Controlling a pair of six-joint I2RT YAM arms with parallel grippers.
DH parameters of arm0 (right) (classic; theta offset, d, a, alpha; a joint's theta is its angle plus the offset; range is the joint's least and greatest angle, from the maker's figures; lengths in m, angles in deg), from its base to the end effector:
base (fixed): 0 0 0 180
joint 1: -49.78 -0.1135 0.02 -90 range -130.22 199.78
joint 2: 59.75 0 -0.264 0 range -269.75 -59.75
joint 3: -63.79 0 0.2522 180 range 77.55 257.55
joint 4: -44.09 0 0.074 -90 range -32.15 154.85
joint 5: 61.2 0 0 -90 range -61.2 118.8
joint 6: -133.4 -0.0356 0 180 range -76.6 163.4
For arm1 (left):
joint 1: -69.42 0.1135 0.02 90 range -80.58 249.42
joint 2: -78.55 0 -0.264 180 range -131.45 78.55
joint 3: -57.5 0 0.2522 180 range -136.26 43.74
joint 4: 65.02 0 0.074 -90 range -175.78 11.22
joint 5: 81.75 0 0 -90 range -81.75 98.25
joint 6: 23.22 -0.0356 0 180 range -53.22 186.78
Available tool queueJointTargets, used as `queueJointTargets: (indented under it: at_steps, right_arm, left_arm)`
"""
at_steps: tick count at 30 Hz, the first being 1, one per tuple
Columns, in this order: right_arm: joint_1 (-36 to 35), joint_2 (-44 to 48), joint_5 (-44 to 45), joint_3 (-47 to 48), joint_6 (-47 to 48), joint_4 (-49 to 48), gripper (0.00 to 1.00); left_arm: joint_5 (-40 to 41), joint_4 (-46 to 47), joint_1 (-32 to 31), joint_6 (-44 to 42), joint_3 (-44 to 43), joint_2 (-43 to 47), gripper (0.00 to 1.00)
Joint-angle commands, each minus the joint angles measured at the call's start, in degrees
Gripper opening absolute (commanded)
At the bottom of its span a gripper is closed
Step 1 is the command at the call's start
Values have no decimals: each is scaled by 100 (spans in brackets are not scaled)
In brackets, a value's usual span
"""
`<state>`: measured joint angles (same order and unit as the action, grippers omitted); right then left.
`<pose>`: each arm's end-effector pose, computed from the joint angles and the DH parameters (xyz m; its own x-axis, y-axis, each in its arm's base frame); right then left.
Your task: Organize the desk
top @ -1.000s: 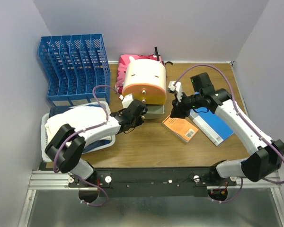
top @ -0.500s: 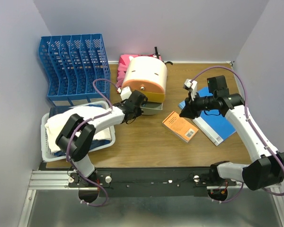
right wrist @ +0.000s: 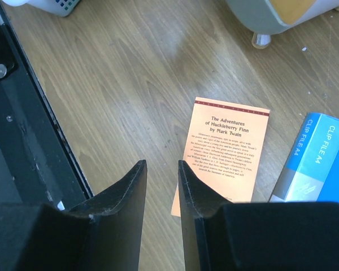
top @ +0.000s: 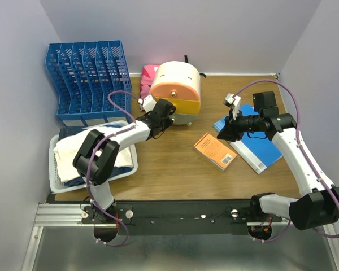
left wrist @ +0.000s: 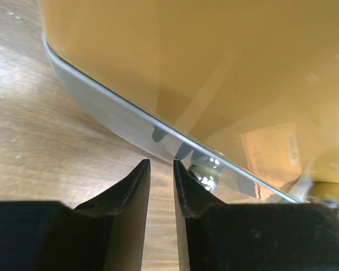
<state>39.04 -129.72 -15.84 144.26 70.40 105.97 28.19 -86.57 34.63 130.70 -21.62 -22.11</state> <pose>0.2307 0.0692 0.3299 -0.4281 -0.4100 -0.8054 -0.8506 0.4840 0.2058 0.3206 -0.2079 0.2069 -0.5447 -0.6497 -0.5303 -0.3580 0.7520 -0.5535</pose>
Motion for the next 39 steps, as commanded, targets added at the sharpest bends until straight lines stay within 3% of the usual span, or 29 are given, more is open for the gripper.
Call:
queueJointTargets:
  at_steps: [1,15,32,39]
  right_arm:
    - [55,124,-124,-98,-2,49,36]
    - [99,168,-124,-212,42,57,36]
    - [107,186,-220,-291,129,75,37]
    - [107,169,-326,-405,235,145,41]
  left_arm:
    - [-219,559,68,366,-328,-313,32]
    - [-386,454,227,507,-214,-446,34]
    - [-404,507,218,279,735,415,35]
    - [-456,323,209,-29,1200,1179,50]
